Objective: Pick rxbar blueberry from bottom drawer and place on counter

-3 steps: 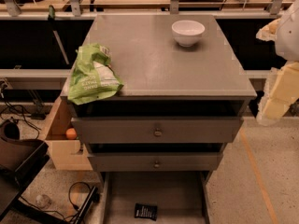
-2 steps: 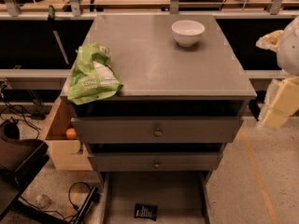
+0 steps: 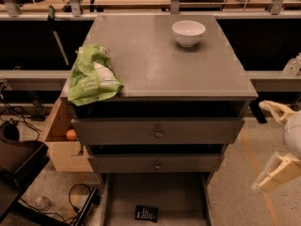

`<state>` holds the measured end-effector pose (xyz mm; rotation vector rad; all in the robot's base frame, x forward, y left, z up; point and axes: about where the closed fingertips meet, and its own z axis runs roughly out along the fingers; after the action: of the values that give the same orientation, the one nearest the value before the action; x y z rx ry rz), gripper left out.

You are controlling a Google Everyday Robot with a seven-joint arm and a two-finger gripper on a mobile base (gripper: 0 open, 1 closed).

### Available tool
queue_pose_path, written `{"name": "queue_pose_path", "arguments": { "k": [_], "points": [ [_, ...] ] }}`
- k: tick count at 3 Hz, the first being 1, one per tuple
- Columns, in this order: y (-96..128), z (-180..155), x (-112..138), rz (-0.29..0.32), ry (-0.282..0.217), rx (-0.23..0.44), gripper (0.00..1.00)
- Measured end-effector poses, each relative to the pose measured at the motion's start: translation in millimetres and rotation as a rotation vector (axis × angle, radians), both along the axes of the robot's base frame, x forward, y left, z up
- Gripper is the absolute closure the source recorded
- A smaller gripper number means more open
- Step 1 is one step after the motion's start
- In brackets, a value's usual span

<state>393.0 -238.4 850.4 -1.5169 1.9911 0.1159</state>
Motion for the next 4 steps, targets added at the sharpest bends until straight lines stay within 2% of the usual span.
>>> {"name": "queue_pose_path", "arguments": {
  "k": [1, 2, 3, 4],
  "points": [
    [-4.6, -59.1, -14.9, 0.002, -0.012, 0.121, 0.00],
    [-7.4, -63.8, -17.4, 0.056, -0.048, 0.102, 0.00],
    [-5.8, -63.7, -16.8, 0.058, -0.049, 0.100, 0.00],
    [20.7, -84.1, -7.8, 0.059, -0.047, 0.115, 0.00]
  ]
}}
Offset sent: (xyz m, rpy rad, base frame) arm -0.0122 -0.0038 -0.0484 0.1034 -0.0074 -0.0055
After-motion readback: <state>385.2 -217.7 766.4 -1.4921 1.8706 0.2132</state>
